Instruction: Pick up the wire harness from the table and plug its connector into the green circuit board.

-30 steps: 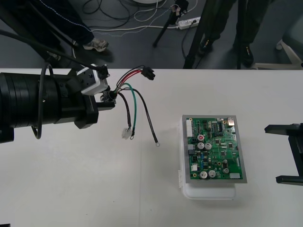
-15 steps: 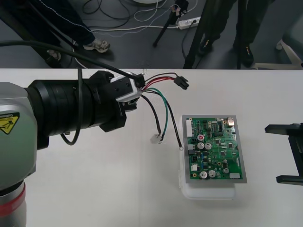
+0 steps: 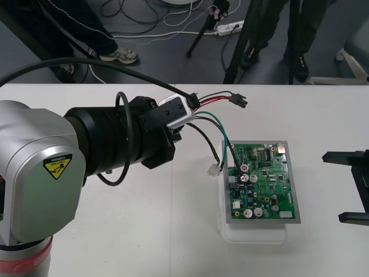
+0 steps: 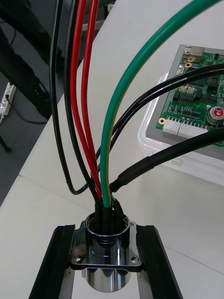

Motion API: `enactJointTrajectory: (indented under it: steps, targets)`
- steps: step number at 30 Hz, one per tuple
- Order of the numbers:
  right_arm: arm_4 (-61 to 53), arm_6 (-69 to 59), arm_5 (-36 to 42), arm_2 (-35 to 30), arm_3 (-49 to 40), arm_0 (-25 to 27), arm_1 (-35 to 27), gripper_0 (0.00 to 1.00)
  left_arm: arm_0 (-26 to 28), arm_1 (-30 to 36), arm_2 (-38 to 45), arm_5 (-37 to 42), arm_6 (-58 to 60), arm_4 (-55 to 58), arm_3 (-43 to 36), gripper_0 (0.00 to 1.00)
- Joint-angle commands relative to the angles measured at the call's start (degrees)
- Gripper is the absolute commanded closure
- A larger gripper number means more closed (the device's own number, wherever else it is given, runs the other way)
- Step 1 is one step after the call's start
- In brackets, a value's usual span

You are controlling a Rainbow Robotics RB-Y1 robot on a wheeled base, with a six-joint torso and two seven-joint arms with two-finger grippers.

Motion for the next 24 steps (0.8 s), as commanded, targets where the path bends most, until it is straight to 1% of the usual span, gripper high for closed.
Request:
enactJointTrajectory:
  steps: [1,6,11,16,24]
  targets:
    - [-1.37,-1.92,-0.09,-2.47,-0.12,0.58,0.33,0.00,-0.13,-2.79,-2.79,-1.34,1.16,-2.14,-2.28,1.00]
    - [-1.89,-2.79,3.95,-2.82,-2.14,1.81,0.24,0.00,-0.22,-2.79,-3.05,-1.34,1.52,-2.23,-2.28,1.00]
    - [-3.04,-4.38,10.37,-4.23,-7.06,5.58,0.33,0.00,-0.13,-2.79,-2.61,-1.34,2.04,-2.58,-2.37,1.00]
    - [-4.62,-8.07,15.38,-4.23,-10.66,8.31,0.33,0.00,-0.13,-2.70,-1.91,-1.34,2.39,-3.02,-2.28,1.00]
    - [-6.47,-8.77,22.06,-4.05,-14.88,10.33,0.33,0.00,-0.13,-2.43,-1.64,-1.34,2.57,-3.02,-2.28,1.00]
